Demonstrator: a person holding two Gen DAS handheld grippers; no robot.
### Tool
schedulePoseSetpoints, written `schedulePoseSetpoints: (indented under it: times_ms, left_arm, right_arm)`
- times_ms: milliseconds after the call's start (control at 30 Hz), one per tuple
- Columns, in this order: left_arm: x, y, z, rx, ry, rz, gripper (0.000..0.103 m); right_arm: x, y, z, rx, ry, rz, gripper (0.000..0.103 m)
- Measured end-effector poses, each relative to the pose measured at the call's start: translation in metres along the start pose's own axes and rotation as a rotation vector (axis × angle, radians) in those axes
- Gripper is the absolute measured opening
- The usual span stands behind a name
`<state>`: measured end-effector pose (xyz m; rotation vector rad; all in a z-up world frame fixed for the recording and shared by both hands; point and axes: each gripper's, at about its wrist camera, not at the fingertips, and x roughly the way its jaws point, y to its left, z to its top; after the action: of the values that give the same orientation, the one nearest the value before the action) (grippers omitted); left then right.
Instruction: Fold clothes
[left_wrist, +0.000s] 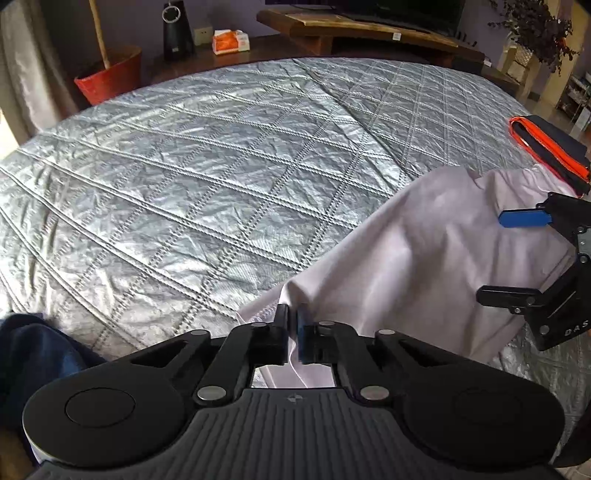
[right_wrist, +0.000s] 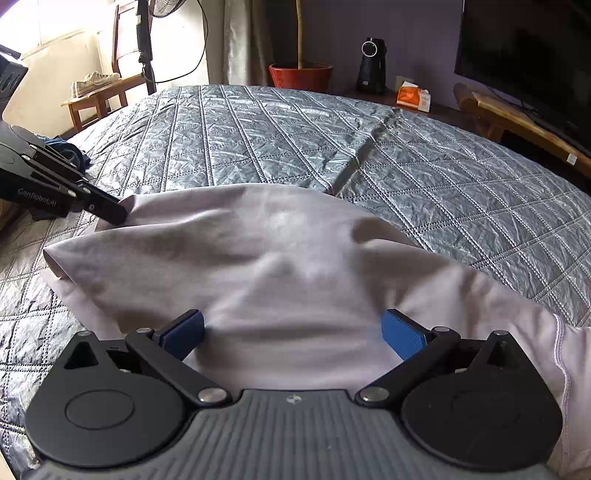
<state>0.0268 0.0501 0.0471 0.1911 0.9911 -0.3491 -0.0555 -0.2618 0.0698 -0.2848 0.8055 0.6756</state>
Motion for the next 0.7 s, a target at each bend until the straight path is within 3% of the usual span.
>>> schedulePoseSetpoints:
  times_ms: [167, 367, 500, 600, 700]
  left_arm:
    - [-0.007, -0.004, 0.005, 0.005, -0.038, 0.041, 0.001]
    - [-0.009, -0.004, 0.009, 0.043, -0.005, 0.068, 0.002]
    - [-0.01, 0.007, 0.008, 0.036, 0.017, 0.153, 0.004]
    - [-0.018, 0.023, 0.011, -0.036, -0.008, 0.198, 0.006]
    - [-0.026, 0.028, 0.016, -0.073, -0.045, 0.191, 0.007]
  right_arm:
    - [0.0, 0.0, -0.001, -0.001, -0.003, 0.0, 0.102]
    - [0.0, -0.001, -0.002, -0.007, -0.008, 0.006, 0.103]
    - [0.001, -0.002, -0.002, -0.011, -0.009, 0.009, 0.102]
    - [0.0, -0.001, 0.0, -0.018, -0.007, 0.004, 0.102]
    - [-0.009, 0.005, 0.002, -0.063, -0.057, -0.017, 0.09]
